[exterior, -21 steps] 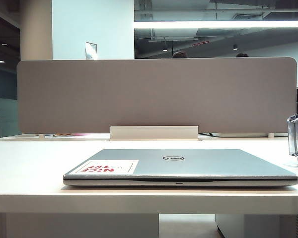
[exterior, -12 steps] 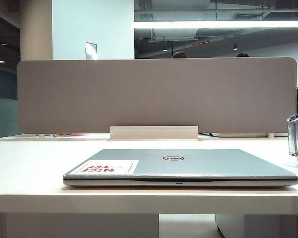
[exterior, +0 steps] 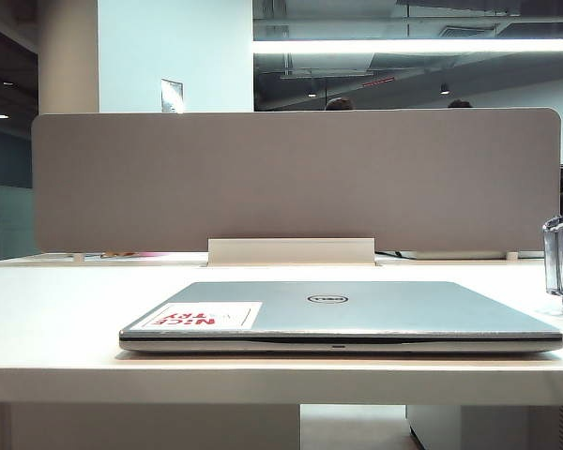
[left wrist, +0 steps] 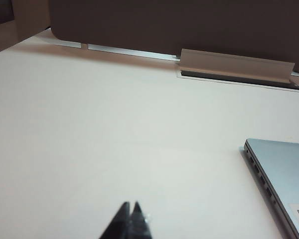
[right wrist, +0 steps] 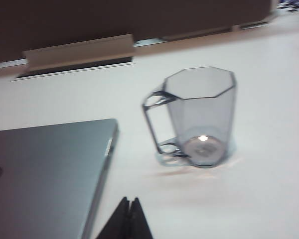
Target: Pick up the water cup and place it on the side of the laptop away from you.
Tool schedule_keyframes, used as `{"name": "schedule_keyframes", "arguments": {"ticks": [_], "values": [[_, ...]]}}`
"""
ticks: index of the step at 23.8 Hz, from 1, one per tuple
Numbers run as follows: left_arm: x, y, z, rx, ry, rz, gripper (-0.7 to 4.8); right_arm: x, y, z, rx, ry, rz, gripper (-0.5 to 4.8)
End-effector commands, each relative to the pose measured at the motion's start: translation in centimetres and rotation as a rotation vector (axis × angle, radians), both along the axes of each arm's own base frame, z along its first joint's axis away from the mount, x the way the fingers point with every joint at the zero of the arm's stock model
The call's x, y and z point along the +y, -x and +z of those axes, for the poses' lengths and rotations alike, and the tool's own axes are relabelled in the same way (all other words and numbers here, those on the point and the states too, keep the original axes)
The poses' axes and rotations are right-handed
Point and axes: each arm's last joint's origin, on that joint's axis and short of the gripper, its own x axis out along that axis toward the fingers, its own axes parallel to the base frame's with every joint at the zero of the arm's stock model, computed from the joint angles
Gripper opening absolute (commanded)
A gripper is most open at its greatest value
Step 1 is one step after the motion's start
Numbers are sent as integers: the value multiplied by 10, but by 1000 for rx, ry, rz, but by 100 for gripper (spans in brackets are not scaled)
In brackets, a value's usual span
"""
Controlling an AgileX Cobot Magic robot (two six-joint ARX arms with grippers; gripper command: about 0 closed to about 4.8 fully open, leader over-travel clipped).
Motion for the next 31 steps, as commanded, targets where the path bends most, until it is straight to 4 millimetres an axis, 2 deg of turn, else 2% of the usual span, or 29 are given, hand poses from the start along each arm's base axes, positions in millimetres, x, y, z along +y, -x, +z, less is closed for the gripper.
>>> {"name": "schedule_keyframes", "arguments": {"ticks": [1,10,16,19,21,26,28,31], "values": [[0,0,2,-15,2,-6,-5,2,0,2,-39,-11,48,-2],[0,0,2,-10,1,-5,-6,0,5,39,-141,-5,-20,-4],[0,0,1,-6,1,-5,-6,-1,-2,58,-87,9,-46,-5],[0,0,1,-6,1,-5,-6,-1,-14,63,-10,11,-45,-4],[0,0,1,-5,1,-5,-5,-1,-34,63,93,11,-33,-5],[0,0,1,-3,1,-5,-5,1,-62,51,154,30,34,5],[0,0,1,-3,1,-5,-5,3,-80,41,175,21,102,14],[0,0,1,-3,1,-5,-5,5,-95,30,184,49,124,14]]}}
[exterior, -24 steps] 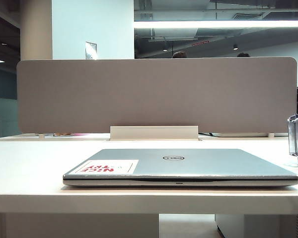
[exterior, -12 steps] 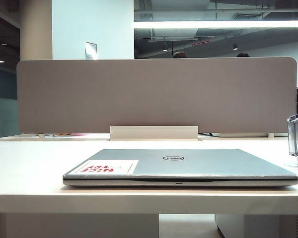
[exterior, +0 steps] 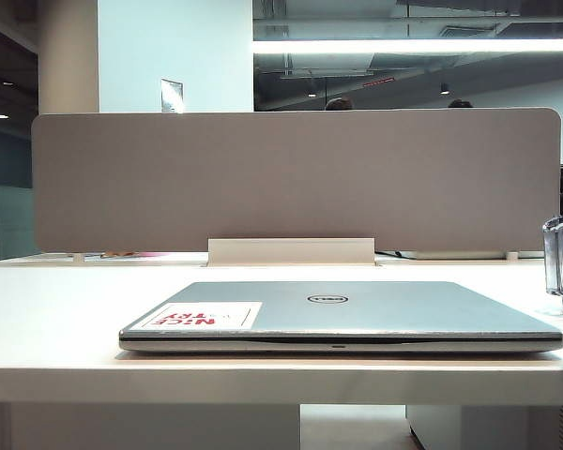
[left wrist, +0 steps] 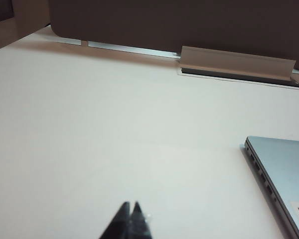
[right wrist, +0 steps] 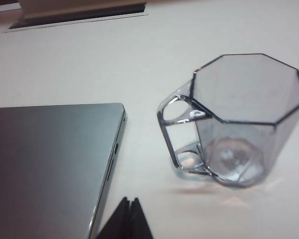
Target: Pick up the water cup and place it on the side of the laptop away from you.
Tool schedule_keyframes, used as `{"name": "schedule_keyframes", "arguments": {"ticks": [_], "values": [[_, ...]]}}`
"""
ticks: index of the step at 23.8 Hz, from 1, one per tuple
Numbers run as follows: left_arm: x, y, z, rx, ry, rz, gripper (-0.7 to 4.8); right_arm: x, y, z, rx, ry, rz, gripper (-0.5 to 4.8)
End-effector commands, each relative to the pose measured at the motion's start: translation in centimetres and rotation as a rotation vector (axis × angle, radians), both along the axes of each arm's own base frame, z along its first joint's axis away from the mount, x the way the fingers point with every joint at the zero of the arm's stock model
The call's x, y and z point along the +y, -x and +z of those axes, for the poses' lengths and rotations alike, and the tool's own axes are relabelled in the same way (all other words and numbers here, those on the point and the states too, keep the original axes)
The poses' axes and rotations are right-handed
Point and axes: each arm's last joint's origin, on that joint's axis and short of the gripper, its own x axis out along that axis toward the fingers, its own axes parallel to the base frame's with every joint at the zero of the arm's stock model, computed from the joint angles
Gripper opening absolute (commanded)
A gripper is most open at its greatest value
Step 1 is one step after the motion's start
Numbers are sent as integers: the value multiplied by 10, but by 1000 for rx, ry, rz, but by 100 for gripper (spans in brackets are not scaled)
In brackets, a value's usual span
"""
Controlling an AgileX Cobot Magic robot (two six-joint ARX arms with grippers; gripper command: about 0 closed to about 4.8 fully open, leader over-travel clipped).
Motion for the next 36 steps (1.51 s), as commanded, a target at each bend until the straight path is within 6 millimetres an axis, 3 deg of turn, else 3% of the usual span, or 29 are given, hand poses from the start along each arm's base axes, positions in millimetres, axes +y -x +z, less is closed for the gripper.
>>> {"name": "schedule_keyframes", "arguments": {"ticks": [1,5,20,30,36], "values": [[0,0,2,-11,1,-5,-5,3,-14,-4,-47,34,37,15],[0,0,2,-11,0,-3,-5,3,-27,-17,-26,39,41,76],[0,0,2,-12,-3,-1,-5,13,-59,-66,-38,55,50,77],[0,0,2,-12,-3,-1,-5,12,-64,-60,-118,110,9,77],[0,0,2,-12,-3,-1,-5,12,-77,-51,-154,110,7,77]]}}
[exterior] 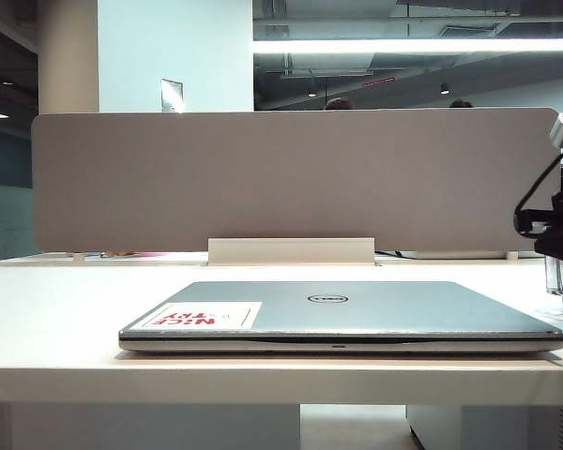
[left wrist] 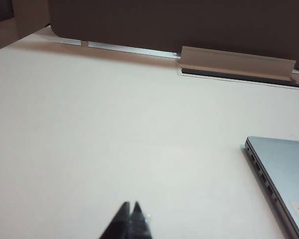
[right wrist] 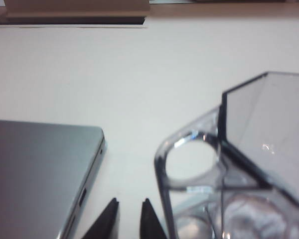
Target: Pick up the water cup and place it on the side of the laptop away from you.
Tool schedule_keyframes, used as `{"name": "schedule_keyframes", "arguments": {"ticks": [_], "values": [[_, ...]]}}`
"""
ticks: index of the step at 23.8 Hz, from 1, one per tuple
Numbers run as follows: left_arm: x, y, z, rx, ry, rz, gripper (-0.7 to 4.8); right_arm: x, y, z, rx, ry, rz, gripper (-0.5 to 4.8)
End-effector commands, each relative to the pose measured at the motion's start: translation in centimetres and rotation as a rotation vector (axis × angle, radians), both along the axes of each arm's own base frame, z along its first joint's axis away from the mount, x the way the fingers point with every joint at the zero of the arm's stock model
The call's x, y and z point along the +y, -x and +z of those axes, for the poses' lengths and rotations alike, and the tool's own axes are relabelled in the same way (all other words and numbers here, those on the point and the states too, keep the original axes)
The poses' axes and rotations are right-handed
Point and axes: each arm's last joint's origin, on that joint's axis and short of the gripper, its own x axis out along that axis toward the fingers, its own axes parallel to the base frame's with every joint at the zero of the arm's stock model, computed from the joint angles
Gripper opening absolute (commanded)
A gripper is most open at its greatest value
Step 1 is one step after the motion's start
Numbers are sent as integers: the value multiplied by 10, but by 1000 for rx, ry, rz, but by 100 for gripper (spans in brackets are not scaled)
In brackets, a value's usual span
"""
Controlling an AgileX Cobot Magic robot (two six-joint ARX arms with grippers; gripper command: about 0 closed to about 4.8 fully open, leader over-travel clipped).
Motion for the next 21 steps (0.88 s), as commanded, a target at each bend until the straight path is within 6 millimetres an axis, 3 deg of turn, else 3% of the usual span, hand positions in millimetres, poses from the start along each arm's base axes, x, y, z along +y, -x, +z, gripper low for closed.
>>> {"name": "schedule_keyframes", "arguments": {"ticks": [1,11,21], "values": [[0,0,2,-12,-2,-2,-5,1,-14,7,-42,3,-1,77],[0,0,2,-12,-2,-2,-5,0,-29,1,-28,18,-48,75],[0,0,2,-12,-2,-2,-6,5,-12,-14,77,-4,68,75]]}}
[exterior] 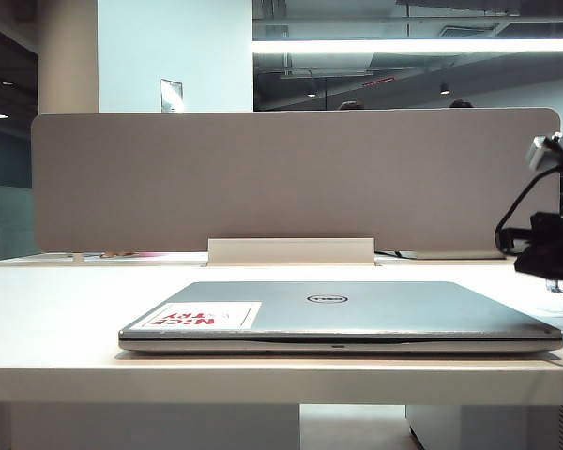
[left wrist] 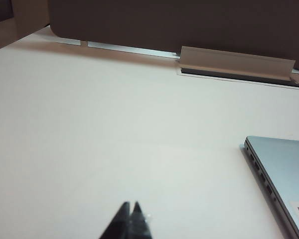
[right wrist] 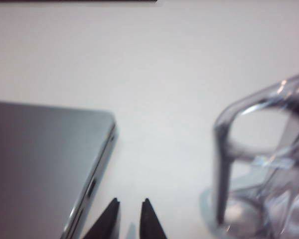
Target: Pick up the water cup and place it on the side of the laptop away from you.
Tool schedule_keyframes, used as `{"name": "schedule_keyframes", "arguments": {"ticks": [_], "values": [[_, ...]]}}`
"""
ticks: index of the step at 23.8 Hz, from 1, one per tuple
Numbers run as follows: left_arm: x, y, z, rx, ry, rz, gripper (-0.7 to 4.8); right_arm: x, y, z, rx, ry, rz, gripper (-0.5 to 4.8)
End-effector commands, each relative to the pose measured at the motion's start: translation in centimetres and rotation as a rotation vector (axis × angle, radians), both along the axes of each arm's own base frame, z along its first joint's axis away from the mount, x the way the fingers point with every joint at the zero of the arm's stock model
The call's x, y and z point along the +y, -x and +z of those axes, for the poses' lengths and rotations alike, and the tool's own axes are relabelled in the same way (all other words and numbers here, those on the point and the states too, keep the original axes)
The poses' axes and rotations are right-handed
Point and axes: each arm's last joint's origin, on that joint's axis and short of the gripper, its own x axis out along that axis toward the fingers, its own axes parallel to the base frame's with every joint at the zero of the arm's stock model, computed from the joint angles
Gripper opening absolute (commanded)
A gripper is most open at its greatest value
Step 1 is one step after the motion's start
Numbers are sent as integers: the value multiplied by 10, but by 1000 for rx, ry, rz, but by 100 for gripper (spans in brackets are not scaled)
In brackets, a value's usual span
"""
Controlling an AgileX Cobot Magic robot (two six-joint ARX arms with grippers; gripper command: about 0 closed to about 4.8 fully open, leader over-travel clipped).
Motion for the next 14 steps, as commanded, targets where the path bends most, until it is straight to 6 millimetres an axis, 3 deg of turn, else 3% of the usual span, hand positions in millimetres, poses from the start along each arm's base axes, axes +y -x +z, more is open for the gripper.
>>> {"name": "schedule_keyframes", "arguments": {"ticks": [1,5,9,11,14], "values": [[0,0,2,-12,-2,-2,-5,0,10,-2,11,3,3,75],[0,0,2,-12,-2,-2,-5,-3,23,-1,3,48,-27,86],[0,0,2,-12,-2,-6,-5,-3,24,5,-30,61,-37,139],[0,0,2,-11,-2,-6,-5,-4,24,7,-41,71,-63,221],[0,0,2,-11,-2,-6,-5,-5,24,7,-46,111,-82,227]]}}
